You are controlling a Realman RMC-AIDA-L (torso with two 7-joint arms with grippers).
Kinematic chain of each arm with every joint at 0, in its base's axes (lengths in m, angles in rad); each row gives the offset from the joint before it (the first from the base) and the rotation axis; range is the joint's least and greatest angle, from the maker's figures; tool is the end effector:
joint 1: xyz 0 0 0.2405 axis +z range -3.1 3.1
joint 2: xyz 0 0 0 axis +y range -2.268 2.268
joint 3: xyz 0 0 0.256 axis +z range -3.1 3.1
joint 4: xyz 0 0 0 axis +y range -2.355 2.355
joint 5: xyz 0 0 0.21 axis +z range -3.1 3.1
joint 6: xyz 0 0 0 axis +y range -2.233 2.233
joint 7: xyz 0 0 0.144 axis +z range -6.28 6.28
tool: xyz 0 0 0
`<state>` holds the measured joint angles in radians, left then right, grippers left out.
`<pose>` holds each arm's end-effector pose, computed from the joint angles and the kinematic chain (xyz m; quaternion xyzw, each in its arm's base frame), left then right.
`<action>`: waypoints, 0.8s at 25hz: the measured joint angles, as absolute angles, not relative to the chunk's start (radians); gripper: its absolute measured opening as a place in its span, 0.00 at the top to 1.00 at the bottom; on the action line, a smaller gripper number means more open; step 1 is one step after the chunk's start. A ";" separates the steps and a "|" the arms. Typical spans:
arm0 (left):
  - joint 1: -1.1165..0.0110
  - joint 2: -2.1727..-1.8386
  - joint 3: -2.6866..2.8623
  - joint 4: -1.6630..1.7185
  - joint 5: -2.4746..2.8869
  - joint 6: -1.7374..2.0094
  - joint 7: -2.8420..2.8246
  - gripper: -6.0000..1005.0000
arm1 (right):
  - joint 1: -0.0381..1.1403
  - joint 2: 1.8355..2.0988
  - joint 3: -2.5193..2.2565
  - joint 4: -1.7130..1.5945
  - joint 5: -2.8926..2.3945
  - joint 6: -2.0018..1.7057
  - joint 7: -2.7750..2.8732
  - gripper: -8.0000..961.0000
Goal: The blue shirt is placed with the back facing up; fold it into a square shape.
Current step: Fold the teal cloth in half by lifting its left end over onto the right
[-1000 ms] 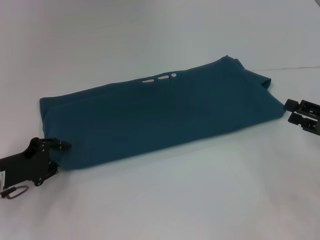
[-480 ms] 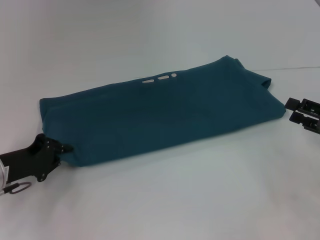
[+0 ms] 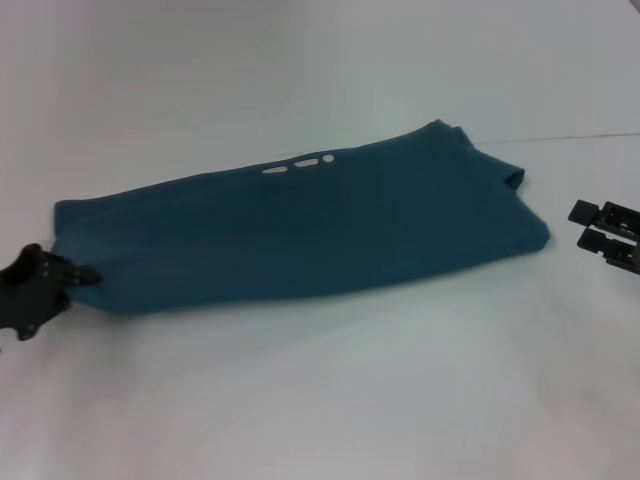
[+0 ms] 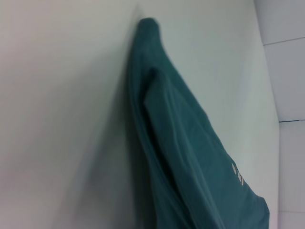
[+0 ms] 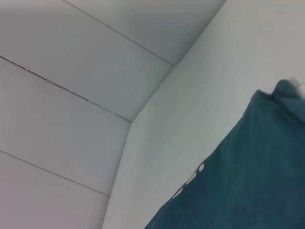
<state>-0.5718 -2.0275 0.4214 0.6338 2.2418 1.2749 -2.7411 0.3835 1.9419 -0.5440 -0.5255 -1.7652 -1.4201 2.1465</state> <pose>-0.3245 0.3649 0.0418 -0.5232 -0.7866 -0.2933 0.1466 0.3460 0.3201 0.0763 -0.6497 0.6234 0.3967 0.1786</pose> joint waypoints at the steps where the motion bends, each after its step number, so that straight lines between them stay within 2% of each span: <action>1: -0.568 -2.021 0.420 0.651 2.257 1.287 -2.743 0.93 | 0.383 1.942 -0.543 -0.521 -1.765 -1.420 2.147 0.26; 8: -0.562 -1.989 0.363 0.720 2.377 1.334 -2.753 0.92 | 0.382 1.945 -0.540 -0.501 -1.765 -1.421 2.150 0.26; 20: -0.543 -1.983 0.354 0.795 2.473 1.304 -2.785 0.91 | 0.382 1.947 -0.543 -0.488 -1.766 -1.419 2.151 0.26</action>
<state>-0.5431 -1.9835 0.3537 0.7951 2.4734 1.3037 -2.7849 0.3819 1.9474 -0.5427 -0.4875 -1.7657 -1.4189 2.1507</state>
